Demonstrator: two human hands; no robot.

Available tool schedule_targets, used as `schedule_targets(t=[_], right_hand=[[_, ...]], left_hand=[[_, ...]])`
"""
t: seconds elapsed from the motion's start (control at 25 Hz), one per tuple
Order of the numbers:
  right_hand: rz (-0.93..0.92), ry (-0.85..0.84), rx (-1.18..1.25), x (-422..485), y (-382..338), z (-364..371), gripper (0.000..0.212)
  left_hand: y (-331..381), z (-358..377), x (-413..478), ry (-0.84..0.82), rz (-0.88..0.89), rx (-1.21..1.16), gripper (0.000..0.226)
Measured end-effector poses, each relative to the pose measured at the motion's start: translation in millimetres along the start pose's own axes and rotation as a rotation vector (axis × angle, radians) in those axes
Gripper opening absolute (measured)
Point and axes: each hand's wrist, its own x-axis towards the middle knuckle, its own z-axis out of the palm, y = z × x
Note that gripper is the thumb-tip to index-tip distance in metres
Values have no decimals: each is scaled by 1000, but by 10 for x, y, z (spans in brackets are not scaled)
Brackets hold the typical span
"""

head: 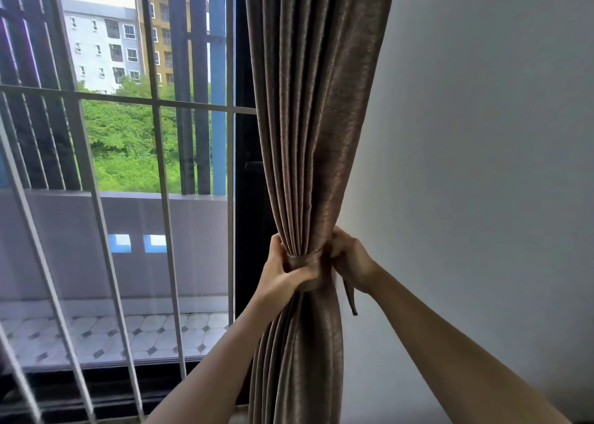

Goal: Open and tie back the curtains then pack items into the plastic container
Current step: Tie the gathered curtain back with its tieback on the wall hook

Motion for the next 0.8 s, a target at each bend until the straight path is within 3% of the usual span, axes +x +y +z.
schedule_targets(t=[0.08, 0.16, 0.36, 0.56, 0.64, 0.8], right_hand=[[-60, -96, -148, -75, 52, 14, 69], [-88, -105, -342, -98, 100, 91, 82], [-134, -31, -364, -57, 97, 235, 73], [-109, -88, -414, -76, -9, 236, 56], [-120, -115, -404, -98, -29, 247, 52], [-127, -107, -412, -160, -49, 242, 49]], left_hand=[[-18, -113, 41, -60, -79, -300, 57], [1, -184, 153, -71, -187, -369, 54], [135, -190, 301, -98, -310, 41, 41], [269, -410, 334, -150, -134, 671, 25], [354, -446, 352, -180, -127, 749, 16], [483, -546, 403, -206, -32, 975, 27]])
